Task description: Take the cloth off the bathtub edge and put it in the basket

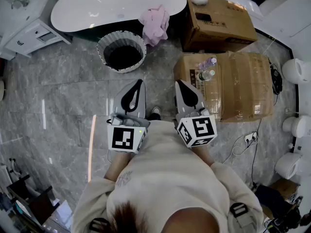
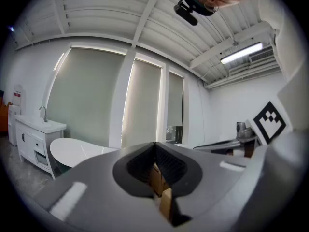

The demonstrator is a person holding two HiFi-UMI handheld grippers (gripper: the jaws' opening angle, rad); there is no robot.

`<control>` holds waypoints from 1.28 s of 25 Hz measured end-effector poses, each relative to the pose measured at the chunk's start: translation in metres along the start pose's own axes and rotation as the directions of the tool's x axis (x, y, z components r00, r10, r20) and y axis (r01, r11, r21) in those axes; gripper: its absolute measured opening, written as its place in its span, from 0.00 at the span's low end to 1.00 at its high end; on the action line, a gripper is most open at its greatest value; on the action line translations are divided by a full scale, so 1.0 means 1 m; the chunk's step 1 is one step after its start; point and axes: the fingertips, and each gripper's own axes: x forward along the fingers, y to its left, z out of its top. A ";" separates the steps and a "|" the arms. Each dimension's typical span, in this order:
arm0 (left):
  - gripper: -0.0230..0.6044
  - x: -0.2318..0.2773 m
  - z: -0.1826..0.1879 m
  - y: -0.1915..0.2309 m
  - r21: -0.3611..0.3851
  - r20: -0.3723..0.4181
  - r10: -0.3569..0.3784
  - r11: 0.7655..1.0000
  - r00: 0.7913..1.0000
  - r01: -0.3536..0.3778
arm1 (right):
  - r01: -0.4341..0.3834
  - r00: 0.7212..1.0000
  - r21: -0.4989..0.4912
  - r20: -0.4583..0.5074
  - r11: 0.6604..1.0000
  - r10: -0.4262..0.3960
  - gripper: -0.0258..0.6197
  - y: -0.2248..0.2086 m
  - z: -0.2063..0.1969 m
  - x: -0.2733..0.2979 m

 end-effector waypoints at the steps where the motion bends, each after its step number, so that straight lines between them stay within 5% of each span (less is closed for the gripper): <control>1: 0.05 0.001 0.001 0.000 -0.017 -0.001 0.001 1.000 1.000 -0.001 | 0.000 1.000 0.001 0.000 1.000 0.000 0.04 0.000 0.000 0.001; 22: 0.05 0.024 -0.002 -0.002 0.005 -0.007 -0.010 1.000 1.000 0.010 | -0.048 0.999 0.003 0.016 0.999 0.048 0.04 -0.016 0.003 0.014; 27: 0.05 0.032 0.007 -0.002 -0.084 -0.004 -0.009 0.996 1.000 0.008 | -0.041 0.999 0.001 -0.002 0.999 0.041 0.04 -0.017 0.001 0.020; 32: 0.05 0.038 0.006 0.005 -0.090 -0.005 -0.011 0.996 1.000 0.010 | -0.044 0.999 0.006 -0.029 0.999 0.044 0.04 -0.015 -0.005 0.027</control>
